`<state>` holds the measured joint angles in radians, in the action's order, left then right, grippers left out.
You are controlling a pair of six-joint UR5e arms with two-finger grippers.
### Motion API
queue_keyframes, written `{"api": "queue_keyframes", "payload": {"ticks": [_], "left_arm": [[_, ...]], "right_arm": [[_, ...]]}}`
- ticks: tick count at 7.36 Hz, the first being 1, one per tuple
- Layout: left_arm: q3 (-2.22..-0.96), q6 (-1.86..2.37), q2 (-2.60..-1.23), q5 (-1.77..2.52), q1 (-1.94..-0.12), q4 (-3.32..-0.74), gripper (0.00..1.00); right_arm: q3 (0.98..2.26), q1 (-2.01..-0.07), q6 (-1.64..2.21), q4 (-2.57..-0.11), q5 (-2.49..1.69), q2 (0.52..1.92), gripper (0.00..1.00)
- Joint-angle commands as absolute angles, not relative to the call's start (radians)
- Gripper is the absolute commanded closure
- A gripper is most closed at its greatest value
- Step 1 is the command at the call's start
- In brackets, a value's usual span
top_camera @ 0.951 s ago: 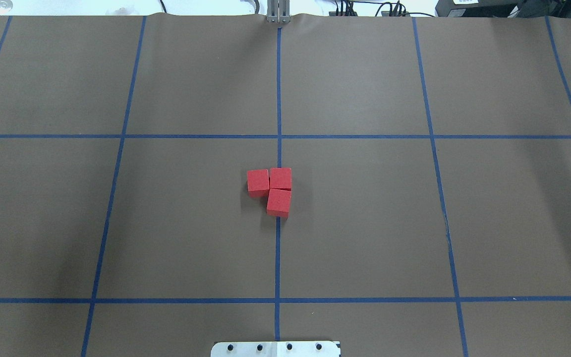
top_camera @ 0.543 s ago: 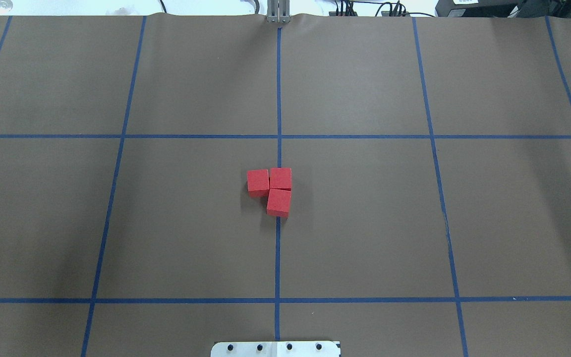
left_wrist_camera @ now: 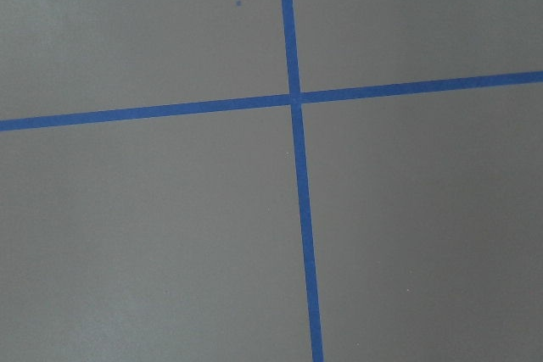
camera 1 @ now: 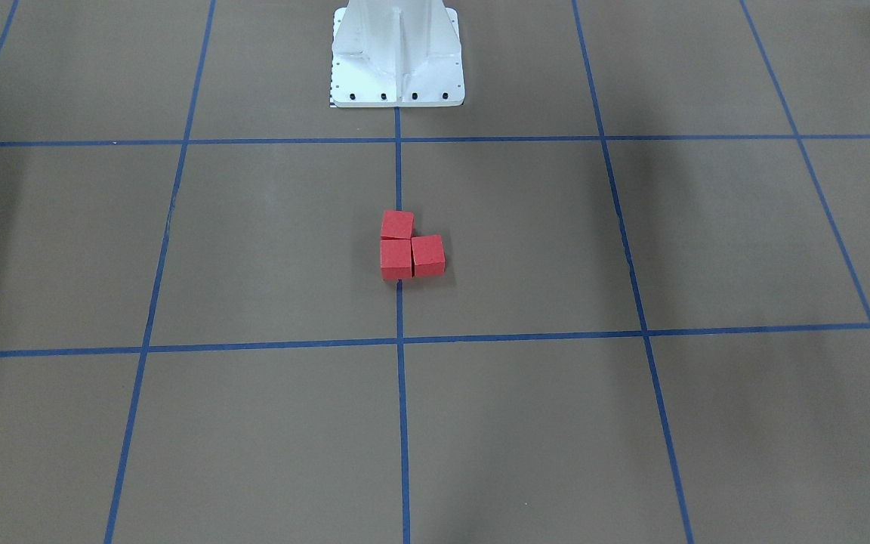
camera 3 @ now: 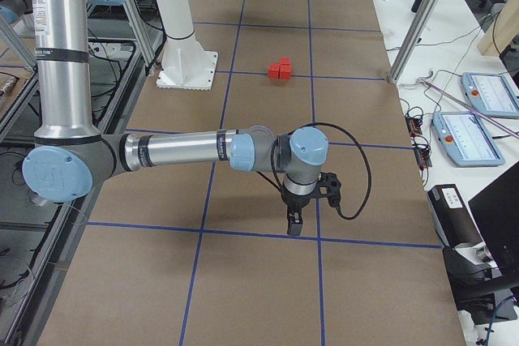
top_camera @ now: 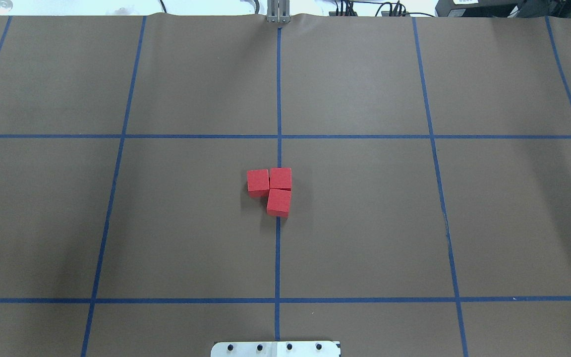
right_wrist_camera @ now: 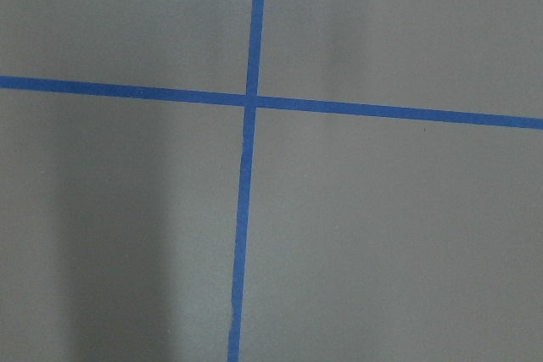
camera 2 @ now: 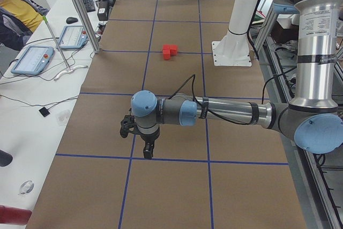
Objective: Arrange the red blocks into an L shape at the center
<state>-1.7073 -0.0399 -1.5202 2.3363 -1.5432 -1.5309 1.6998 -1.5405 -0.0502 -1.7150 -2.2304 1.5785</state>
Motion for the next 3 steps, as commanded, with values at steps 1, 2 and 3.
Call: {"api": "queue_keyframes", "payload": {"ticks": [1, 2, 3], "left_arm": [[-1.707, -0.040, -1.520, 2.336, -1.543, -1.531, 0.00], [-1.709, -0.040, -1.520, 2.336, -1.543, -1.535, 0.00], [-1.707, -0.040, -1.520, 2.336, -1.543, -1.543, 0.00]], "right_arm": [[1.698, -1.540, -0.051, -1.715, -2.230, 1.578, 0.00], [1.698, -1.540, -0.051, -1.715, -2.230, 1.578, 0.00], [1.698, -1.540, -0.051, -1.715, -2.230, 1.578, 0.00]]}}
